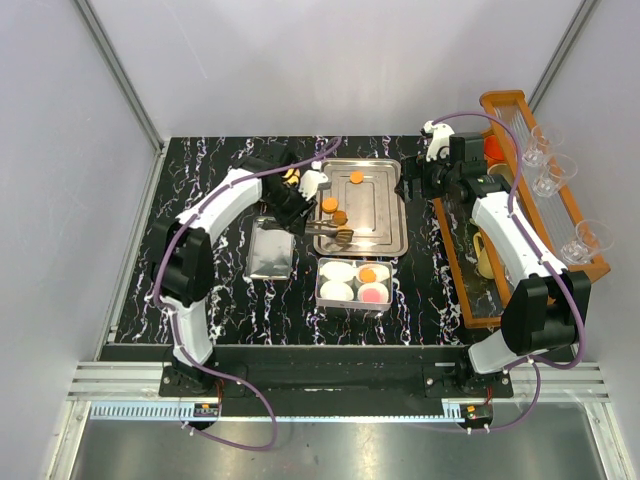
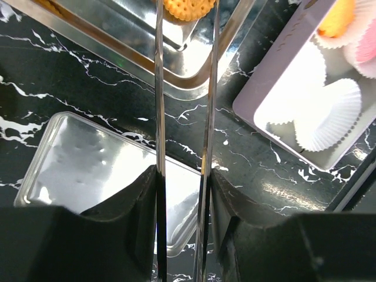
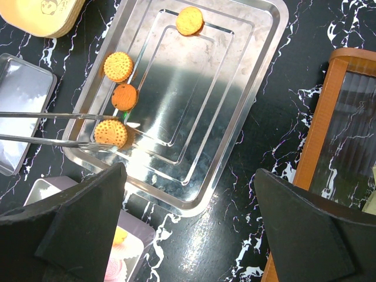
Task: Pack the cookies
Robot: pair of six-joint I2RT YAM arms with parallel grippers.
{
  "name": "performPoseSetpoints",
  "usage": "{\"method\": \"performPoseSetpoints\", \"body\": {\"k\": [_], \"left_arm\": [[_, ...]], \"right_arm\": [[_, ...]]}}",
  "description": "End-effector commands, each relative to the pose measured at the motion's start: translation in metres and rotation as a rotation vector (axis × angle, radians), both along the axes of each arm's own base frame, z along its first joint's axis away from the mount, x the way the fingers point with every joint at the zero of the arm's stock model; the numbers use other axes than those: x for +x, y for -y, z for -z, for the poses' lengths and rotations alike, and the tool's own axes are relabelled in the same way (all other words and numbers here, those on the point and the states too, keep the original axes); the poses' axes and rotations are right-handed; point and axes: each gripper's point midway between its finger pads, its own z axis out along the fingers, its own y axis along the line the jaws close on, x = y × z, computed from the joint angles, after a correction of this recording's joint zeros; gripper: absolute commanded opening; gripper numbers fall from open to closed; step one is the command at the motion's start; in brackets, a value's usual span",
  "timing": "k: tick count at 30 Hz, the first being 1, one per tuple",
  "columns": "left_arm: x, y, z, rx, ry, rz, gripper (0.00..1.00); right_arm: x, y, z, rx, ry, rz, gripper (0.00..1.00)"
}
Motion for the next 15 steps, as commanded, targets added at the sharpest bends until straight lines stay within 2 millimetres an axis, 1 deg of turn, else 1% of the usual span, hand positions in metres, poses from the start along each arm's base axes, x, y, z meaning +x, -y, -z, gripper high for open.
{"method": "performPoseSetpoints", "body": {"k": [1, 3, 4, 8, 10, 12, 13, 14, 15], "left_arm": [[-0.003, 0.015, -0.068, -0.122, 0.112, 0.033, 0.0], [-0.008, 0.014, -0.074, -0.122, 0.111, 0.038, 0.0], [-0.011, 0.015, -0.081, -0.13, 0.123, 0.044, 0.0], [-0.026, 0.013, -0.091, -0.126, 0.127, 0.073, 0.0], [-0.039, 0.013, -0.094, -0.117, 0.116, 0.099, 0.0], [-0.051, 0.011, -0.092, -0.102, 0.096, 0.121, 0.0], [-0.058, 0.012, -0.096, -0.104, 0.105, 0.135, 0.0], [-0.065, 0.01, -0.091, -0.094, 0.086, 0.14, 0.0], [-0.07, 0.008, -0.095, -0.096, 0.093, 0.143, 0.0]], "right_arm": [[0.006, -0.003, -0.008, 0.025, 0.022, -0.008, 1.0], [0.006, -0.003, -0.007, 0.024, 0.02, -0.006, 1.0], [0.007, -0.003, -0.008, 0.026, 0.024, -0.004, 1.0], [0.006, -0.005, -0.006, 0.032, 0.018, -0.01, 1.0], [0.006, -0.005, -0.007, 0.032, 0.019, -0.01, 1.0], [0.006, -0.004, -0.007, 0.033, 0.022, -0.01, 1.0], [0.006, -0.006, -0.007, 0.034, 0.02, -0.012, 1.0], [0.006, -0.005, -0.006, 0.034, 0.02, -0.011, 1.0], [0.006, -0.005, -0.007, 0.034, 0.022, -0.011, 1.0]]}}
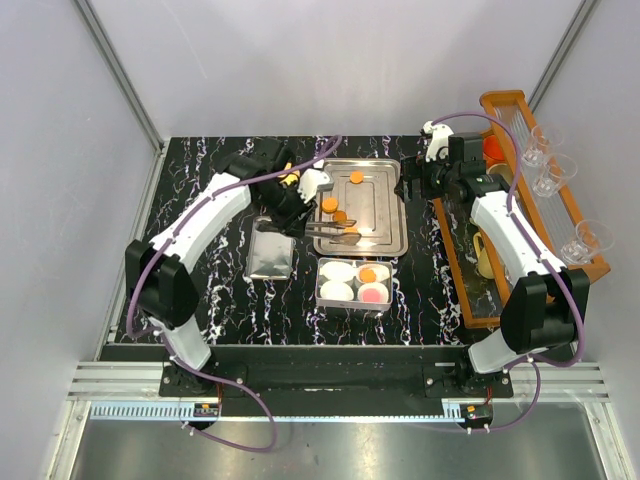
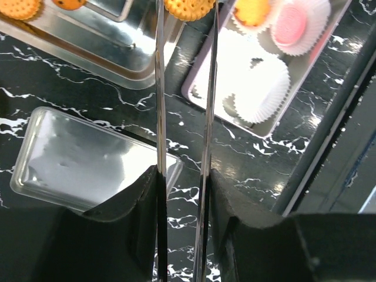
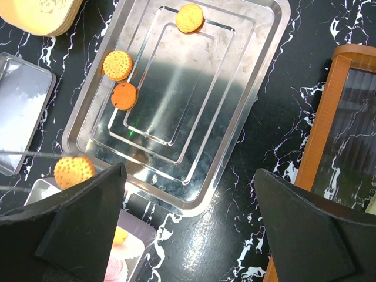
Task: Pack the cookies
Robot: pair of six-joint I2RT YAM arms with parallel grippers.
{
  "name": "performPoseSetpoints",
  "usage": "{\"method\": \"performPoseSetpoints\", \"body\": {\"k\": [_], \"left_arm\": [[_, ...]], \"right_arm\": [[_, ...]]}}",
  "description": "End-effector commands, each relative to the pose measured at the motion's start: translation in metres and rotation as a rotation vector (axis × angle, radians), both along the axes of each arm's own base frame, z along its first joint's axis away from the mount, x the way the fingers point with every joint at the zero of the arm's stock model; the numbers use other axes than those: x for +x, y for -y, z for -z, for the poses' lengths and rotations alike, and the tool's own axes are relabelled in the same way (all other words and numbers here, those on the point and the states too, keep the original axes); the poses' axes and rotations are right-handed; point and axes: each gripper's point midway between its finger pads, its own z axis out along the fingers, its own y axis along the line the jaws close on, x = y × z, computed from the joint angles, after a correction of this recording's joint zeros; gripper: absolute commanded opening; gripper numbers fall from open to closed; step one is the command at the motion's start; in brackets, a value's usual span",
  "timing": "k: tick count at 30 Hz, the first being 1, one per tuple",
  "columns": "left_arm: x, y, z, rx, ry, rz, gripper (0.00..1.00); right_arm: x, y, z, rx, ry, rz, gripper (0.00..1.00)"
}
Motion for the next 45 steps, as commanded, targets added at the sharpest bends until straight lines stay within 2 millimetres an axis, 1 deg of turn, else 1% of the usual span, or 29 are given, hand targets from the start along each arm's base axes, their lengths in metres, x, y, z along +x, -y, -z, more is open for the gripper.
{"method": "performPoseSetpoints", "body": {"k": [1, 2, 3, 5, 9, 12, 13, 16, 23, 34, 45], "left_arm": [[-0.034, 0.002, -0.026, -0.041, 0.024, 0.07, 0.0], [-0.04, 0.0, -0.021, -0.036, 0.009, 0.071, 0.0], [-0.046, -0.001, -0.024, -0.04, 0.016, 0.076, 0.0], [-0.056, -0.003, -0.023, -0.034, 0.004, 0.082, 0.0], [-0.085, -0.012, -0.012, -0.004, -0.026, 0.111, 0.0], [-0.096, -0.018, -0.008, 0.017, -0.027, 0.128, 0.0], [-0.101, -0.02, -0.003, 0.028, -0.039, 0.132, 0.0], [-0.107, -0.023, 0.0, 0.04, -0.045, 0.143, 0.0], [-0.111, -0.025, 0.009, 0.059, -0.055, 0.143, 0.0], [-0.105, -0.029, 0.013, 0.085, -0.035, 0.133, 0.0], [-0.106, -0.029, 0.015, 0.087, -0.039, 0.141, 0.16]], "right_arm": [[0.005, -0.004, -0.01, 0.032, 0.032, -0.012, 1.0], [0.005, -0.004, -0.01, 0.033, 0.031, -0.011, 1.0], [0.004, -0.005, -0.009, 0.033, 0.029, -0.013, 1.0], [0.004, -0.005, -0.009, 0.034, 0.031, -0.014, 1.0], [0.004, -0.005, -0.007, 0.036, 0.024, -0.015, 1.0], [0.003, -0.007, -0.006, 0.049, 0.017, -0.019, 1.0], [0.004, -0.008, -0.005, 0.051, 0.017, -0.019, 1.0], [0.004, -0.009, -0.006, 0.06, 0.016, -0.022, 1.0], [0.002, -0.009, -0.007, 0.06, 0.018, -0.022, 1.0], [0.003, -0.009, -0.008, 0.064, 0.022, -0.025, 1.0], [0.002, -0.01, -0.007, 0.062, 0.019, -0.027, 1.0]]}}
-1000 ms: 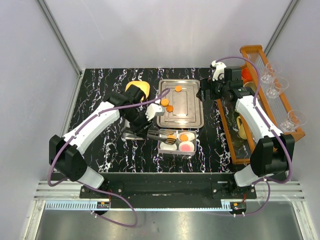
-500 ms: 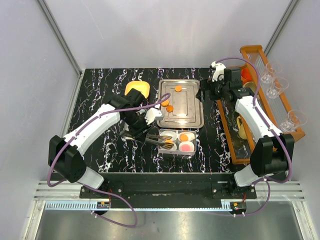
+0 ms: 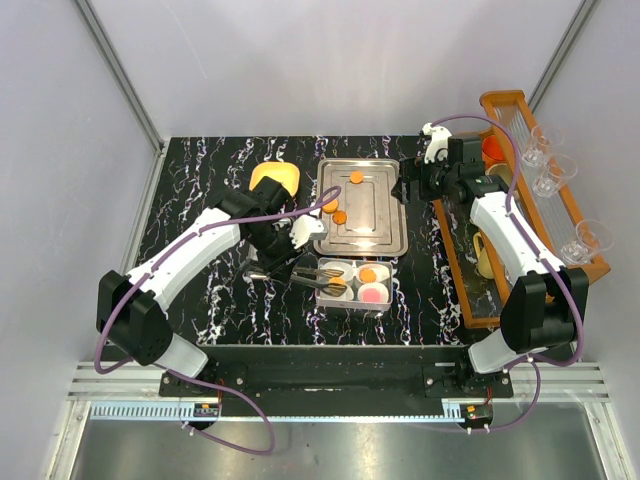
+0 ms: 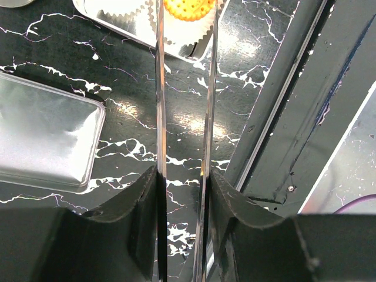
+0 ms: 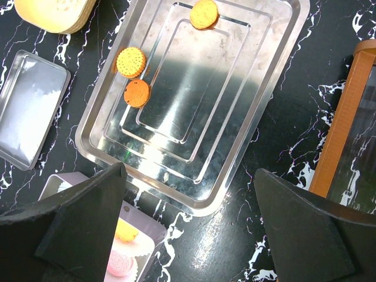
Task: Pack the cookies
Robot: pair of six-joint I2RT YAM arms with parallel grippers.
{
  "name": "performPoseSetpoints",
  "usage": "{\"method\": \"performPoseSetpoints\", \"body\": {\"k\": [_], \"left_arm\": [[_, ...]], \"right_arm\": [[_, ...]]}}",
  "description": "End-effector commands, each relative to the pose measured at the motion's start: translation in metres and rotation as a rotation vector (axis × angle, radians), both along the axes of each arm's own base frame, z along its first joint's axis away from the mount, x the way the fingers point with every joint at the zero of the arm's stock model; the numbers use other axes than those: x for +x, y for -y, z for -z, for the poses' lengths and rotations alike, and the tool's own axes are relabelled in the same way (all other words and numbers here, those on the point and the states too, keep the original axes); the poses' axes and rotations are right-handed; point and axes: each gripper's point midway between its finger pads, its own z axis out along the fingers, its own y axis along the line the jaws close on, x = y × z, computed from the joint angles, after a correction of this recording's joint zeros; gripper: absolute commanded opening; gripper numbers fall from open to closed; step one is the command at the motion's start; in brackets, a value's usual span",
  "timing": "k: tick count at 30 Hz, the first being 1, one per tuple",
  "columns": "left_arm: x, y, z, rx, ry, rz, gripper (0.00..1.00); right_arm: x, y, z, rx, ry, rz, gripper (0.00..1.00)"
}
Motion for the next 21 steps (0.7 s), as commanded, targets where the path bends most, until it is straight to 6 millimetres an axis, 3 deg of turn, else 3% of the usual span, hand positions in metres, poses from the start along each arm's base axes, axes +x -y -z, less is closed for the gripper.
{"method": "performPoseSetpoints", "body": {"k": [1, 11, 21], "left_arm": [[0.0014, 0.0017, -0.0094, -0.029, 0.05, 0.021, 0.18], [0.0007, 0.0005, -0.0098, -0.026, 0.052, 0.022, 0.35], [0.0005, 0.0009, -0.0099, -0.029, 0.052, 0.025, 0.4]], "right_arm": [[0.0062, -0.0015, -0.011, 0.02, 0.041, -0.004, 1.0], [0.0073, -0.0023, -0.0098, 0.024, 0.038, -0.005, 1.0], [0.0041, -0.0027, -0.0084, 0.025, 0.035, -0.008, 1.0]]}}
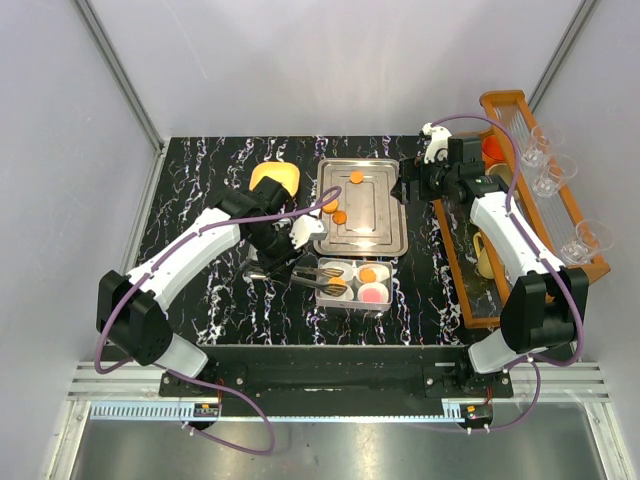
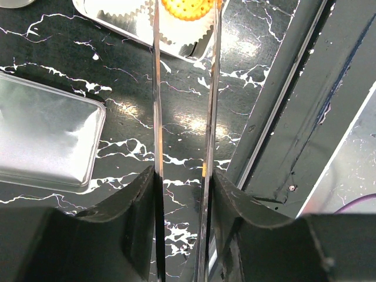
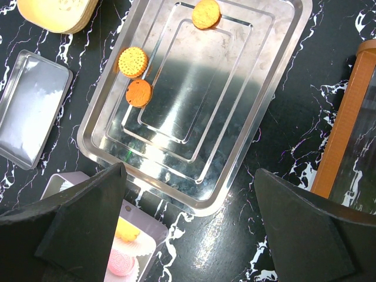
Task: Pack the cookies
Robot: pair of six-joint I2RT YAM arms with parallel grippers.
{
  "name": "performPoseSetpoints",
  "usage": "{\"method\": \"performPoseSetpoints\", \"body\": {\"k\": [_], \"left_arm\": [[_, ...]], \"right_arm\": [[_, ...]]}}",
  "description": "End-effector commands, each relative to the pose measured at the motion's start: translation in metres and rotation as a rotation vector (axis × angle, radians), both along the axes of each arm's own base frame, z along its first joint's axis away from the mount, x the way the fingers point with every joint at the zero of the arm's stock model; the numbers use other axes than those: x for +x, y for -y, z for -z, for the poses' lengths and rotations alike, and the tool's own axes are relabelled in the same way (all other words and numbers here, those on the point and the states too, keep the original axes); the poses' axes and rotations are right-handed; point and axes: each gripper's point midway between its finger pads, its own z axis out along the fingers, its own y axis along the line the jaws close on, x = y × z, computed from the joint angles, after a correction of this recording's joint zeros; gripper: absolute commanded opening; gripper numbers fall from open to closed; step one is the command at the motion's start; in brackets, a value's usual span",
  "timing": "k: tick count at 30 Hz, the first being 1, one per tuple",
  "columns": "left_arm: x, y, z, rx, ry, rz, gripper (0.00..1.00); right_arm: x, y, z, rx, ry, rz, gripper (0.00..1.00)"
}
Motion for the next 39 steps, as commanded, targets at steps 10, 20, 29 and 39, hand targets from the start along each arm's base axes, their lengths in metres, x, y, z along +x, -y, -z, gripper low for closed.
{"method": "performPoseSetpoints", "body": {"k": [10, 20, 29, 39], "left_arm": [[-0.001, 0.001, -0.01, -0.032, 0.045, 0.023, 0.44], [-0.003, 0.002, -0.01, -0.038, 0.043, 0.03, 0.47], [0.001, 0.007, -0.016, -0.056, 0.057, 0.023, 0.45], [0.036, 0.019, -0.044, -0.114, 0.119, -0.066, 0.45]], "right_arm": [[0.004, -0.001, -0.006, 0.018, 0.031, -0.003, 1.0], [0.004, -0.001, -0.005, 0.014, 0.03, -0.001, 1.0], [0.004, -0.001, -0.004, 0.016, 0.028, -0.003, 1.0], [0.004, 0.0, -0.004, 0.015, 0.028, 0.0, 1.0]]}}
